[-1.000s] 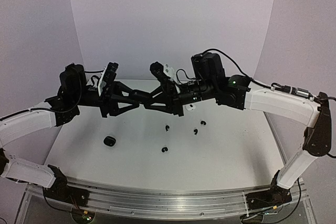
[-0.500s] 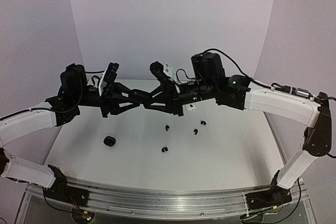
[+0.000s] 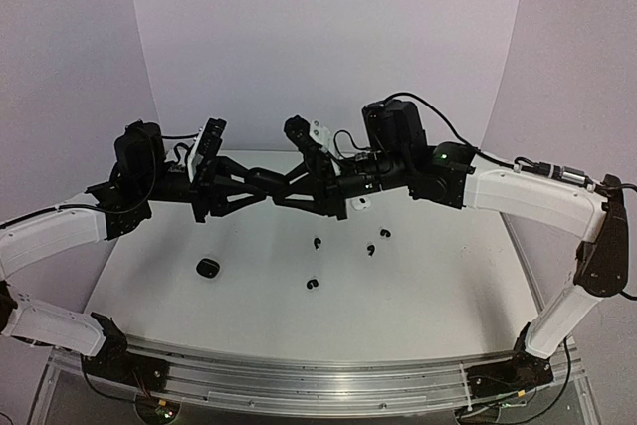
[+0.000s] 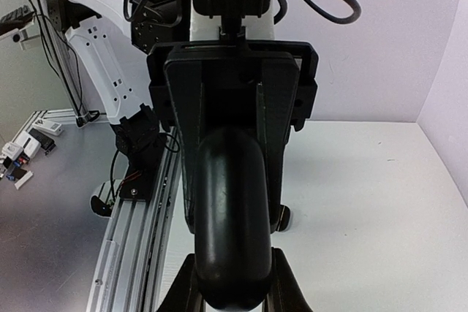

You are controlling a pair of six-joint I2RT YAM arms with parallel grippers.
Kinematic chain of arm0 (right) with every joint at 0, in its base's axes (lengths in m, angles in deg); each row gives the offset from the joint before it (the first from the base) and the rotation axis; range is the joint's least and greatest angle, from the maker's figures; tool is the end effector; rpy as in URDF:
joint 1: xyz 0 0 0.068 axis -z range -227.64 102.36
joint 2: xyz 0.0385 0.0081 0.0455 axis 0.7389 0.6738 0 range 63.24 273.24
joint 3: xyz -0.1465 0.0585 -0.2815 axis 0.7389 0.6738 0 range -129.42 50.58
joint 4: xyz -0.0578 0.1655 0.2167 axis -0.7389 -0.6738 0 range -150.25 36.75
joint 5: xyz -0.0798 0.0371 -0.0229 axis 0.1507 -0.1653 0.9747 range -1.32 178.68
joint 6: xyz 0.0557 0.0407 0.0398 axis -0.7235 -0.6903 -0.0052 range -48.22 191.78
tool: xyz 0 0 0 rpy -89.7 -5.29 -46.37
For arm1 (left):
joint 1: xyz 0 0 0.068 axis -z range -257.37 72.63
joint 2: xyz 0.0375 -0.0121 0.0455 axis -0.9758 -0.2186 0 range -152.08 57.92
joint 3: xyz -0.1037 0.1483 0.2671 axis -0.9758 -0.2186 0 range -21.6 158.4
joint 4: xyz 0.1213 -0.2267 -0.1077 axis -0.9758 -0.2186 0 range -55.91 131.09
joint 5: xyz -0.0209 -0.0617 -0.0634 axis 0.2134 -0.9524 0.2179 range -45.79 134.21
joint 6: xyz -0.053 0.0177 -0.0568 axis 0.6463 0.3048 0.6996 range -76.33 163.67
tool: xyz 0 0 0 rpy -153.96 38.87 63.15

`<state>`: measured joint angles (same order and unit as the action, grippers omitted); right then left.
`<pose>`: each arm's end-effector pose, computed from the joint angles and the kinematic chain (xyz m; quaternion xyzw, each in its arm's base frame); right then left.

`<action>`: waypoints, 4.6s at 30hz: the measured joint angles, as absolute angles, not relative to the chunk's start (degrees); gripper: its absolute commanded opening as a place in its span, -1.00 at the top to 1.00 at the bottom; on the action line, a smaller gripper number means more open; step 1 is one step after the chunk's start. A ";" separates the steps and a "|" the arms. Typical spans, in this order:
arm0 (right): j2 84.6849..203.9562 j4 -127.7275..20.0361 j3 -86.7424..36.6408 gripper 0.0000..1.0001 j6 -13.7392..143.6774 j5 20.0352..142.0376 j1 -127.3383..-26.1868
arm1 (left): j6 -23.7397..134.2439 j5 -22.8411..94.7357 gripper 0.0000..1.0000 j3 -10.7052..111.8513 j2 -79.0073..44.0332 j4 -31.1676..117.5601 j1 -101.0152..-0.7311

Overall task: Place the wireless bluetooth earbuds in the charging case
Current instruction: Pass from the right arm to the left, then open the charging case, then pick up the right earbud from the center of the board.

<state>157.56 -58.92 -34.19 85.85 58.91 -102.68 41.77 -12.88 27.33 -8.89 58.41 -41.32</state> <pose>0.2256 0.3819 0.4083 -0.5639 0.5439 0.3966 0.4784 0.1895 -0.2091 0.3783 0.5210 0.4809 -0.5061 0.4911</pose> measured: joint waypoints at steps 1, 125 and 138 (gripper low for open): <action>157.56 -58.92 -34.19 0.07 85.61 59.42 -102.68 | 41.61 -12.80 1.00 27.33 -8.89 58.18 -41.32; 190.01 -101.88 -52.50 0.21 81.00 91.83 -73.63 | 50.59 1.38 1.00 2.39 -5.43 87.07 -40.29; 192.64 -101.75 -53.88 0.24 83.66 91.37 -72.78 | 50.83 1.96 1.00 2.39 -5.46 86.65 -40.29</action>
